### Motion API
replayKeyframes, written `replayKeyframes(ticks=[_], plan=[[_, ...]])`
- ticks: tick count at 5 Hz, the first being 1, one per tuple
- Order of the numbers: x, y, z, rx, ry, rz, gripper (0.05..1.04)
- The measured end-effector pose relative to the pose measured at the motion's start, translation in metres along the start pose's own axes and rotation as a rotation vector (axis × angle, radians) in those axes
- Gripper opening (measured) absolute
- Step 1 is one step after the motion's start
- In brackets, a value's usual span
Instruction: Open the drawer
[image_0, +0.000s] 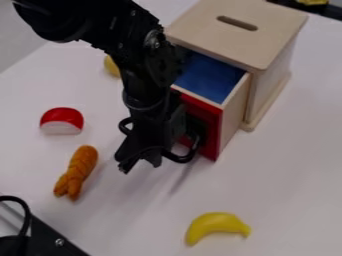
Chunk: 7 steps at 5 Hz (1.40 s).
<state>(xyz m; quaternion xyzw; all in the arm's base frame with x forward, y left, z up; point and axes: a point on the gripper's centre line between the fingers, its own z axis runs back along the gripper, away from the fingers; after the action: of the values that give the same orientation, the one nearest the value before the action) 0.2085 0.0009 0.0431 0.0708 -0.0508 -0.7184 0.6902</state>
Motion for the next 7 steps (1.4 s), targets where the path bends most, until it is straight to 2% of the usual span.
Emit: replayKeyframes(ticks=[1, 2, 4, 5, 6, 7], plan=[[0.002, -0.002, -0.001, -0.008, -0.008, -0.006, 0.147], [0.002, -0.003, 0.0, -0.014, -0.001, -0.008, 0.359], [0.002, -0.004, -0.005, -0.03, 0.019, 0.021, 0.959], [0.002, -0.003, -0.004, -0.032, 0.014, 0.035, 0.999], [0.005, -0.003, 0.004, -0.048, -0.024, 0.056, 0.999], [0.002, 0.0, 0.027, -0.029, -0.056, 0.103, 0.999]])
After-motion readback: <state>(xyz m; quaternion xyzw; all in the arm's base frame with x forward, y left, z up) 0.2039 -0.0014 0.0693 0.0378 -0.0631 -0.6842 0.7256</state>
